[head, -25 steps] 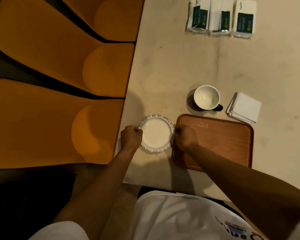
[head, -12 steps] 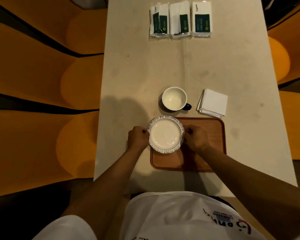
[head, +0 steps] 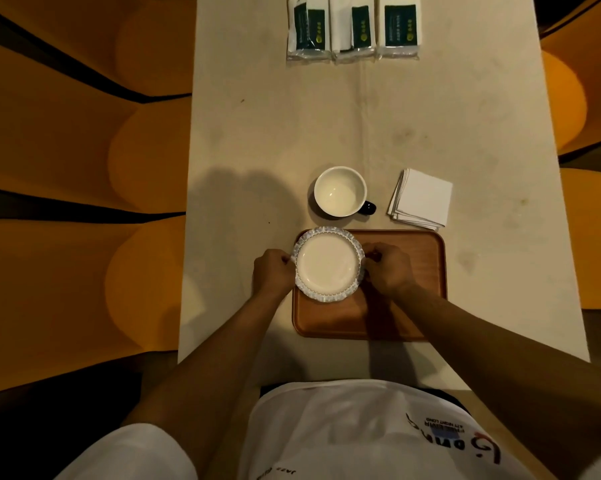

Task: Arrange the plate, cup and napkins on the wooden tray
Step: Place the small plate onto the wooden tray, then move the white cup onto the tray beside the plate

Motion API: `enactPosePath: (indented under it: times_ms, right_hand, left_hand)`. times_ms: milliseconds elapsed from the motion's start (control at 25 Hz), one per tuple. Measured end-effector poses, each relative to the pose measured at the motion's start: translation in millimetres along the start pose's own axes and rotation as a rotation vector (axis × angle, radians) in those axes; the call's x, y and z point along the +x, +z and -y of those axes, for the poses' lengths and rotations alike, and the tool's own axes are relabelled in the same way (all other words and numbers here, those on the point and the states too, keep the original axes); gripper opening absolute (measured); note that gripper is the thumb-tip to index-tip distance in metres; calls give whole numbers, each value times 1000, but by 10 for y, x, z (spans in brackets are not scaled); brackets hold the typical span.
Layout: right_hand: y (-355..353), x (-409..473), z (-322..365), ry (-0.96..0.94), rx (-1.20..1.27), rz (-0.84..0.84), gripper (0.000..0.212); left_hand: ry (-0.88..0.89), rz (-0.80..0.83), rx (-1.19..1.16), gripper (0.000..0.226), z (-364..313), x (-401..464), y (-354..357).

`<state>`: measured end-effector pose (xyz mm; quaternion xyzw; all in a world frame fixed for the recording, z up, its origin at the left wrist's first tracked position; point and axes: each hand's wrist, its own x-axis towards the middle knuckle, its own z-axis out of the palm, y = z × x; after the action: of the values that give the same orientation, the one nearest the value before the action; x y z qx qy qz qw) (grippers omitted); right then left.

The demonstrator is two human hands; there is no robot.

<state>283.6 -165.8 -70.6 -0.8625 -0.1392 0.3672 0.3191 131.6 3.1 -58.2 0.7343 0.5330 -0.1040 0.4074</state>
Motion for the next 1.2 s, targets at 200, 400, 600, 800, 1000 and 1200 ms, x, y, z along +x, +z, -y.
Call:
enactPosePath:
  times_ms: [200,400,600,800,1000,1200]
  right_hand:
    - [18,18,-24,-15,-23,-5,21]
    - [33,24,-25,-12,-1,-3,23]
    - [-54,58,17,-19,-29,-54,30]
    - [-235,319,378,90,330,-172,51]
    - [-205,488,660,182,586,-26,46]
    - [-157,535,755,210,669,-12,33]
  left_hand:
    - [-6,-16,28,20,-12,35,20]
    - [-20,-30,14,20,12,69,63]
    - [-86,9,-41,13,-43,136,41]
    - [-22,-50,-303,15,-587,430,-128]
    - [-34,153,-506,43,-1196,752,-43]
    - [-91,146,-462,63,-1310,830,7]
